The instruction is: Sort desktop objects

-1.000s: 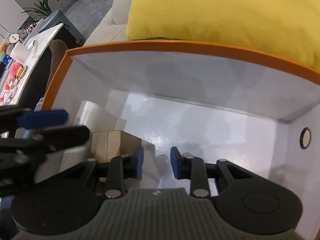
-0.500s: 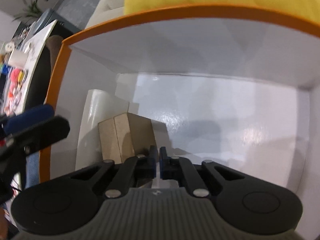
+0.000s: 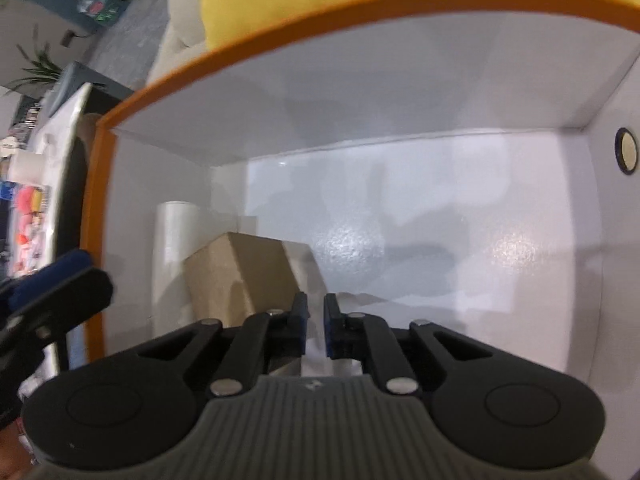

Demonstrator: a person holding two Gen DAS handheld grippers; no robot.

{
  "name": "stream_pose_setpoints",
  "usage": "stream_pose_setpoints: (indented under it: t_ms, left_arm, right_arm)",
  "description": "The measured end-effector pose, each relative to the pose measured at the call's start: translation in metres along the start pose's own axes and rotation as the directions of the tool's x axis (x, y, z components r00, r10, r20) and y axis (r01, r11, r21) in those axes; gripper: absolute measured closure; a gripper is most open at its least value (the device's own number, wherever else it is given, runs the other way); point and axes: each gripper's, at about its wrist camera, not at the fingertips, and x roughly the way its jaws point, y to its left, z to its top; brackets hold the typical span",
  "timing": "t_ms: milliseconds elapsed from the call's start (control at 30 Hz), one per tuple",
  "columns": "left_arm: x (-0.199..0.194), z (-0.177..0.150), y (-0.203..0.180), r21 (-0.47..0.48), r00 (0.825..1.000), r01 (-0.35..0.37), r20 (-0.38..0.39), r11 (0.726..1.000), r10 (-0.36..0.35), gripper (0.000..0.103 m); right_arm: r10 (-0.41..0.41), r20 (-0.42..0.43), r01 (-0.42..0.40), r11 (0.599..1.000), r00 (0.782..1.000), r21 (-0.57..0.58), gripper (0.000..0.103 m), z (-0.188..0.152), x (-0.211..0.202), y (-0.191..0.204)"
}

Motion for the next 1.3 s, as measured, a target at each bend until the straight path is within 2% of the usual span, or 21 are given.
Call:
stream_pose_setpoints:
  t_ms: [67, 167, 267, 467, 567, 733, 967, 1300]
  left_arm:
    - [-0.003, -0.002, 0.000, -0.001, 1.000, -0.001, 0.007, 1.000, 0.001, 0.051]
    - [-0.012, -0.006, 0.000, 0.002, 1.000, -0.005, 0.028, 1.000, 0.005, 0.051]
    - [-0.019, -0.009, 0.003, -0.010, 0.999, -0.015, 0.043, 1.000, 0.015, 0.051]
    - [-0.024, -0.013, 0.011, -0.027, 0.999, -0.023, 0.047, 0.999, 0.024, 0.051]
    - [-0.026, -0.014, 0.015, -0.033, 0.999, -0.020, 0.050, 0.999, 0.021, 0.051]
    - [-0.026, -0.014, 0.018, -0.037, 0.998, -0.010, 0.057, 0.999, 0.012, 0.052]
    - [-0.027, -0.016, 0.025, -0.054, 0.998, -0.013, 0.056, 0.998, 0.016, 0.052]
    - [-0.029, -0.018, 0.027, -0.059, 0.999, -0.012, 0.045, 0.998, 0.015, 0.052]
  right_arm:
    - [0.010, 0.033, -0.008, 0.999, 0.999, -0.038, 0.079, -0.003, -0.011, 0.007]
    - [0.021, 0.085, -0.013, 0.996, 0.996, -0.091, 0.052, -0.007, -0.024, 0.012]
    - [0.056, 0.064, -0.046, 0.989, 0.996, -0.138, 0.051, -0.007, -0.021, 0.023]
    - [-0.005, 0.037, 0.014, 0.972, 0.999, -0.235, 0.051, -0.008, 0.002, 0.052]
    - [-0.029, 0.041, 0.037, 0.981, 0.999, -0.192, 0.053, -0.006, 0.010, 0.053]
    - [0.017, 0.058, -0.016, 0.999, 0.998, -0.030, 0.053, 0.003, 0.012, 0.041]
    - [0.025, -0.030, -0.026, 0.999, 0.999, -0.039, 0.053, -0.007, 0.013, 0.050]
    - [0.023, -0.024, -0.026, 0.991, 0.999, -0.129, 0.055, -0.007, 0.009, 0.050]
